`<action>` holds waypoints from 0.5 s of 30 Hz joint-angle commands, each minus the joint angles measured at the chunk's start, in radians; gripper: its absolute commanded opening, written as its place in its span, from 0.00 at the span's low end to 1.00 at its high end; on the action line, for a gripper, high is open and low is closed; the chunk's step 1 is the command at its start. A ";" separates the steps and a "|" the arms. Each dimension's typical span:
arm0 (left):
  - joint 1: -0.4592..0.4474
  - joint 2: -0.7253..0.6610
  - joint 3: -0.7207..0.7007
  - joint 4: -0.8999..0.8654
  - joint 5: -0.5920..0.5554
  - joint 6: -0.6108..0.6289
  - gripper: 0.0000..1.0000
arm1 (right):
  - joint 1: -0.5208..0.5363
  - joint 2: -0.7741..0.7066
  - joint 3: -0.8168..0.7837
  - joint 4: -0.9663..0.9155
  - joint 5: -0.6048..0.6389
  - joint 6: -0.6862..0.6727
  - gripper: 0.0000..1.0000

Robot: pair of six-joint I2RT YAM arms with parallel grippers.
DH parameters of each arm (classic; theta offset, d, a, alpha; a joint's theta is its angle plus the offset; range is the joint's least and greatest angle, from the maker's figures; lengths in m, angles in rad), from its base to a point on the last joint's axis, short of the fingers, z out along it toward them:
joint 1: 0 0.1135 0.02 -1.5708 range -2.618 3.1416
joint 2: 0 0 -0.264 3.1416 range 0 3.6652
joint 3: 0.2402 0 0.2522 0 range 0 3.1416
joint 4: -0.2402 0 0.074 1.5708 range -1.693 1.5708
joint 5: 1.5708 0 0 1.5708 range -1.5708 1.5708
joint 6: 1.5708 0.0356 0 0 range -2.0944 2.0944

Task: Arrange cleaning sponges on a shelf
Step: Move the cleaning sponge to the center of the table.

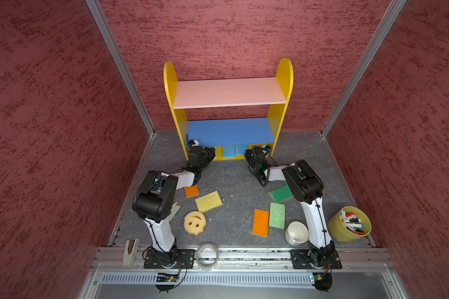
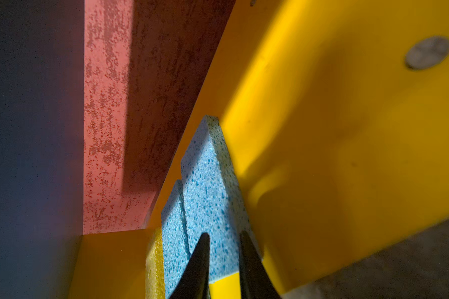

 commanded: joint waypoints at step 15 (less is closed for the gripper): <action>0.006 0.020 -0.010 0.023 0.018 -0.014 0.18 | -0.004 -0.015 0.038 -0.177 0.043 -0.081 0.23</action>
